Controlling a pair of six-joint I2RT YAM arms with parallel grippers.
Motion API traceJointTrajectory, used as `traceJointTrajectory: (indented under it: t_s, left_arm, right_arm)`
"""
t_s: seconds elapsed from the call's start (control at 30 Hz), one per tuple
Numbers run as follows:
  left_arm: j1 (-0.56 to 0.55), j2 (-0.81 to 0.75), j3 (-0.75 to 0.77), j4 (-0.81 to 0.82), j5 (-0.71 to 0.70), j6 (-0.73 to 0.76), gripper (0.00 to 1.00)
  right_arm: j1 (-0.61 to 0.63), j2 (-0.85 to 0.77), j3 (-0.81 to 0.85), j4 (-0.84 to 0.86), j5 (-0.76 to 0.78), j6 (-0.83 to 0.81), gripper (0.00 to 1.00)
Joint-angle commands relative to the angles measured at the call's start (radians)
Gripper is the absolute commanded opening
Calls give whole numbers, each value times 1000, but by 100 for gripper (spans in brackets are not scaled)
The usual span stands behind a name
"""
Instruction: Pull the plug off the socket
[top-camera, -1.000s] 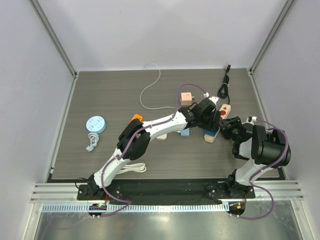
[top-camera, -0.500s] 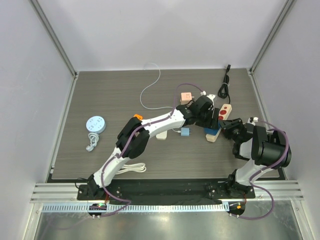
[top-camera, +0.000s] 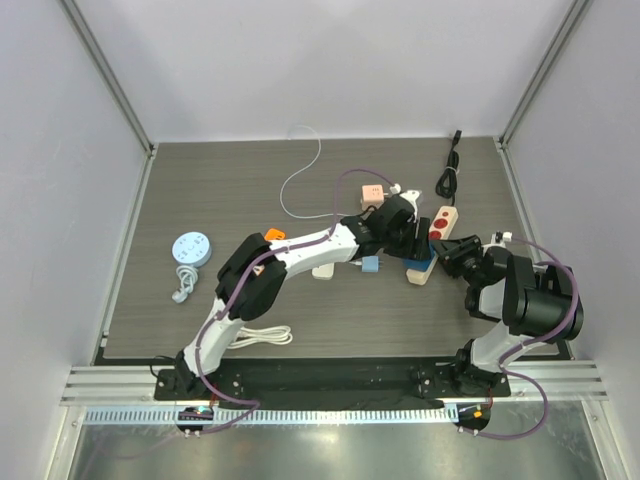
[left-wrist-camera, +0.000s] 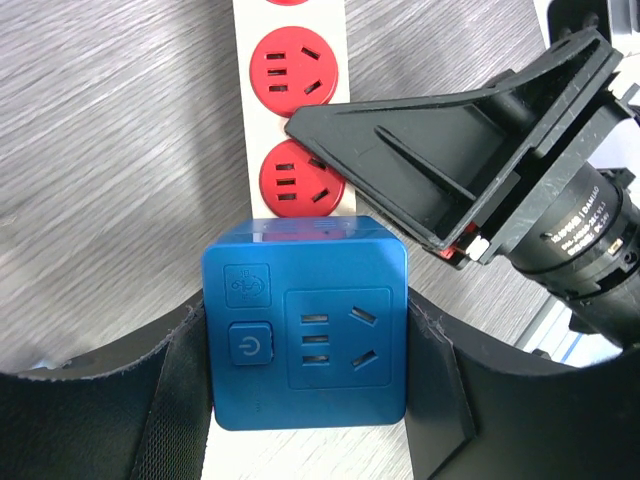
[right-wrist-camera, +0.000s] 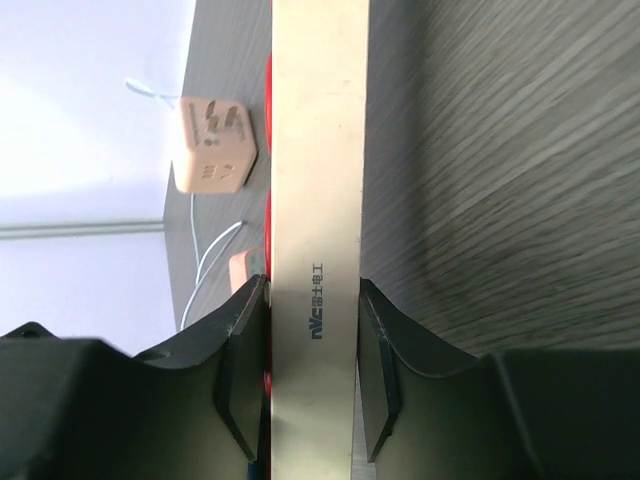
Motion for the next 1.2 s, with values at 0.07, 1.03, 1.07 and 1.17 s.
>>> traceJointTrajectory:
  t_s: [0.07, 1.03, 1.07, 1.17]
  left_arm:
    - [29, -236, -27, 96, -65, 3, 0]
    - [43, -77, 449, -318, -154, -70, 0]
    - [42, -71, 461, -331, -153, -44, 0]
    - [16, -43, 534, -353, -121, 86, 0]
  right_arm:
    - [-37, 3, -22, 59, 95, -55, 1]
    - [-35, 45, -19, 173, 9, -78, 1]
    - [-35, 40, -19, 158, 15, -80, 1]
    - [-35, 43, -14, 142, 25, -77, 1]
